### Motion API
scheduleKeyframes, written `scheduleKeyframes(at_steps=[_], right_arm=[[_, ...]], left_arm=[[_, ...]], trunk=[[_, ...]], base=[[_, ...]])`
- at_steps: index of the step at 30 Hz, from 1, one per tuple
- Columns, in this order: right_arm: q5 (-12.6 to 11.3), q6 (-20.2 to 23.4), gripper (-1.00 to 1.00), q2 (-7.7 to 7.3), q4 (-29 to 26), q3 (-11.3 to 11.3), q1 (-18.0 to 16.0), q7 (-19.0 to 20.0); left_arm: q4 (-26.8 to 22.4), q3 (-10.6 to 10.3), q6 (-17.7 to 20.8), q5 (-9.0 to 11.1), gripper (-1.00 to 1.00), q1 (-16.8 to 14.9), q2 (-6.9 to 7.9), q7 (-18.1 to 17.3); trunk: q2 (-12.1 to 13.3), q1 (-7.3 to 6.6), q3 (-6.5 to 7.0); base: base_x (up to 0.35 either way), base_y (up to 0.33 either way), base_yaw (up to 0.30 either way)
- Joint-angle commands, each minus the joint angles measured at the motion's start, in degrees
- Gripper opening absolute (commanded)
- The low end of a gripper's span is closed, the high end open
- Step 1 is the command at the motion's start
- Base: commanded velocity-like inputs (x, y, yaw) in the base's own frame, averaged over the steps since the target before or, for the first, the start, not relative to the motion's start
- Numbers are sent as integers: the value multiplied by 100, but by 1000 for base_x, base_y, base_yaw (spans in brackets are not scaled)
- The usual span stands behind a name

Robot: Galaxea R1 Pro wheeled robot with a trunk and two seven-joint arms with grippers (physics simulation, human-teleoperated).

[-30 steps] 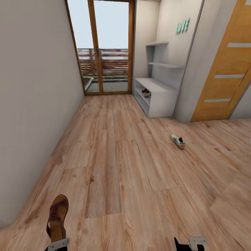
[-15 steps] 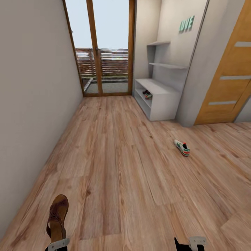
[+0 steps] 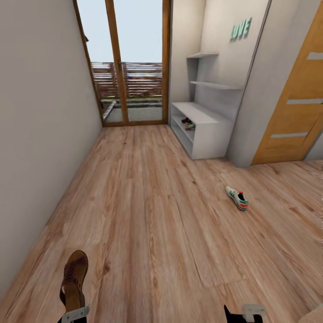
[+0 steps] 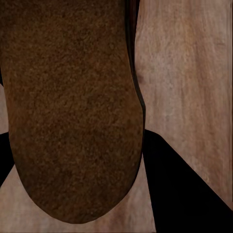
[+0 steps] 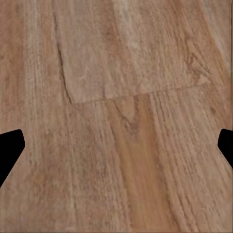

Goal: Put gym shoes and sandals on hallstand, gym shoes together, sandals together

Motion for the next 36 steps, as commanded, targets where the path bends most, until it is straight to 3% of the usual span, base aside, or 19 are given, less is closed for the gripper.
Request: scheduleKeyframes(at_steps=[1,9,36], right_arm=[[-61,-18,100,-1,9,36,-5,32],[-53,-18,100,5,15,36,-5,32],[-53,-18,100,8,8,36,-5,32]], left_arm=[[1,51,-15,-73,-100,-4,-2,-21],[1,51,-10,-73,-100,-4,-2,-14],[1,51,-18,-73,-100,-4,-2,-15]], trunk=[[-2,2,-2],[-2,2,16],[-2,2,18]], base=[[339,0,-221],[339,0,-180],[339,0,-5]])
